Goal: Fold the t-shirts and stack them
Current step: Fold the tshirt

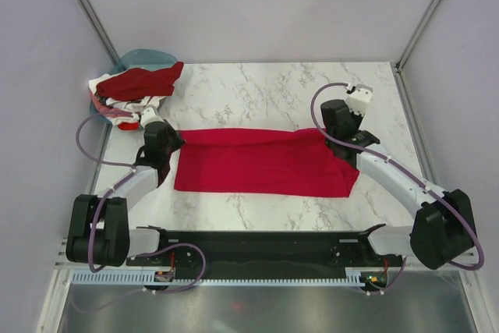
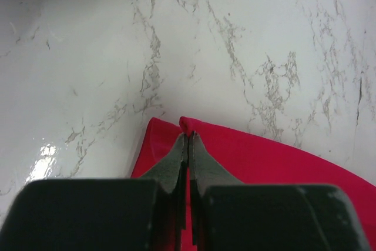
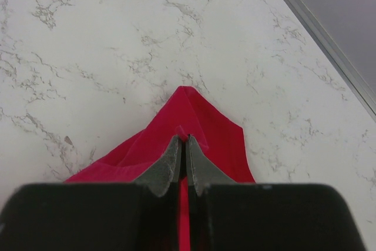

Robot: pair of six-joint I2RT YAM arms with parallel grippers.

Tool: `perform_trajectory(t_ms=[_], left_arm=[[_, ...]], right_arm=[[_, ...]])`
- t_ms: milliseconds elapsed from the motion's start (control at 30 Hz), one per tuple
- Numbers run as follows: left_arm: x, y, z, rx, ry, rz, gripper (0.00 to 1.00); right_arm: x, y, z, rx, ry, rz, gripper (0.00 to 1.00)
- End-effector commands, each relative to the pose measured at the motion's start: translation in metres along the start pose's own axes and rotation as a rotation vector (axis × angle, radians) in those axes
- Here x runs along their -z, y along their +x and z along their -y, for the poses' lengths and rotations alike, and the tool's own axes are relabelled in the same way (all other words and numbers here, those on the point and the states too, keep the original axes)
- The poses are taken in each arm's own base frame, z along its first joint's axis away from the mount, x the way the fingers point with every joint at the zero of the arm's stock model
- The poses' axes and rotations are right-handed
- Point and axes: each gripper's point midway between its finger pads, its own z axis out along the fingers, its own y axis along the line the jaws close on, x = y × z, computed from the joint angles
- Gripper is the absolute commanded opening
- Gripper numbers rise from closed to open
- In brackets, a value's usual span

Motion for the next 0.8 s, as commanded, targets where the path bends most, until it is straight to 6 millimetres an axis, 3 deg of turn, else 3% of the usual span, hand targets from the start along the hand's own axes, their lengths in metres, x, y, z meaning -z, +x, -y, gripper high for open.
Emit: perform_trajectory(t_ms=[0, 167, 300, 367, 400, 433, 467, 500, 533, 667, 767], left_arm=[[0.005, -0.001, -0.001, -0.021, 0.019, 0.033, 0.04], [0.01, 0.007, -0.007, 0.013, 0.019, 0.039, 0.06], [0.018, 0.02, -0.025, 0.088, -0.047, 0.035, 0.1], [0.026, 0.024, -0.038, 0.136, -0.102, 0.048, 0.15], [0.029, 0.025, -0.04, 0.196, -0.115, 0.053, 0.33], [0.032, 0.027, -0.044, 0.218, -0.135, 0.05, 0.42], [0.039, 0.032, -0.05, 0.235, -0.167, 0.034, 0.51], [0.042, 0.032, -0.057, 0.3, -0.213, 0.049, 0.76], [0.046, 0.027, -0.057, 0.324, -0.212, 0.072, 0.79], [0.053, 0.024, -0.055, 0.322, -0.181, 0.087, 0.81], [0.061, 0.013, -0.038, 0.312, -0.1, 0.091, 0.77]], right_arm=[[0.009, -0.001, 0.017, -0.015, 0.043, 0.028, 0.01], [0.017, 0.014, 0.029, -0.032, 0.04, 0.013, 0.03], [0.023, 0.032, 0.043, -0.097, 0.044, 0.003, 0.07], [0.029, 0.044, 0.052, -0.183, 0.03, -0.002, 0.26], [0.031, 0.049, 0.055, -0.212, 0.026, -0.003, 0.39], [0.038, 0.041, 0.057, -0.288, -0.011, 0.031, 0.57], [0.038, 0.057, 0.06, -0.284, -0.029, 0.018, 0.59], [0.04, 0.058, 0.062, -0.295, -0.05, 0.031, 0.68], [0.044, 0.055, 0.063, -0.316, -0.086, 0.061, 0.71], [0.049, 0.047, 0.062, -0.292, -0.12, 0.076, 0.73], [0.048, 0.049, 0.043, -0.227, -0.187, 0.028, 0.71]])
